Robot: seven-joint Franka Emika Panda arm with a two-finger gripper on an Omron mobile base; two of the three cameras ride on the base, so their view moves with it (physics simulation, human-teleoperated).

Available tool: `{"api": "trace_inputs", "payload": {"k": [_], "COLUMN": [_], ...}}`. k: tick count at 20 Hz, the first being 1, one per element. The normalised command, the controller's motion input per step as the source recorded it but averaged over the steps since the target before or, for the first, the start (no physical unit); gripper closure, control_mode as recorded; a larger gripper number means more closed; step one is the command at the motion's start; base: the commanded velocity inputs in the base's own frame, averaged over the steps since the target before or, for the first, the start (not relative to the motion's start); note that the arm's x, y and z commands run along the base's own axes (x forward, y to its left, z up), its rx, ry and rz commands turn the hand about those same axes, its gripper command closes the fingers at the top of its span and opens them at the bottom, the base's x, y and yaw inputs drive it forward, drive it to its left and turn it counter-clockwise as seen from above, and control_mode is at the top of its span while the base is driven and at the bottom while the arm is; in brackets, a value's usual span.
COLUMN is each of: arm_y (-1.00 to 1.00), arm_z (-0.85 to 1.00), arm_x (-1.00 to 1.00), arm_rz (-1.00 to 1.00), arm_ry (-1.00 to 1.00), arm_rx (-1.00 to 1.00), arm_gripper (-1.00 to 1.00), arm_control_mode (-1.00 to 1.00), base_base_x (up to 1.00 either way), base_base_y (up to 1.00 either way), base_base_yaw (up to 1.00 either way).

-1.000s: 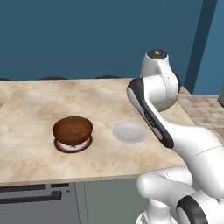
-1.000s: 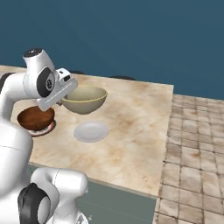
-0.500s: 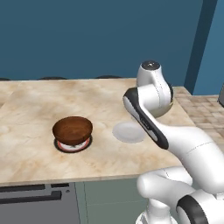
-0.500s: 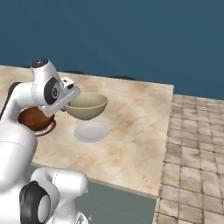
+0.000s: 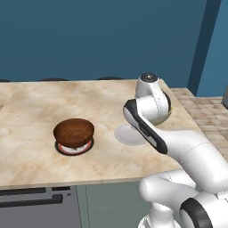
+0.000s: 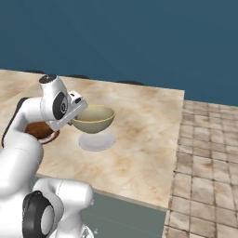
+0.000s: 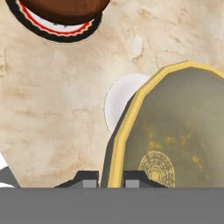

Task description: Move the bowls from the cabinet to the plates on the dining table.

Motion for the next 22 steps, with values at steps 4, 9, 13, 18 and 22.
{"api": "trace_inputs", "payload": {"k": [4, 9, 13, 18, 22], "arm_y": [0.03, 0.03, 0.03, 0.07, 0.14], "arm_z": [-0.26, -0.27, -0.27, -0.27, -0.20], "arm_x": [0.25, 0.26, 0.25, 0.27, 0.31], "arm_rz": [0.01, 0.00, 0.00, 0.00, 0.00], "arm_ry": [0.00, 0.04, 0.06, 0.05, 0.02], "arm_rx": [0.00, 0.00, 0.00, 0.00, 0.00], "arm_gripper": [1.00, 1.00, 1.00, 1.00, 1.00], "arm_control_mode": [-1.00, -1.00, -1.00, -1.00, -1.00], "base_base_x": [0.00, 0.00, 0.00, 0.00, 0.00], "base_base_y": [0.00, 0.00, 0.00, 0.00, 0.00], "base_base_yaw": [0.00, 0.00, 0.00, 0.00, 0.00]}}
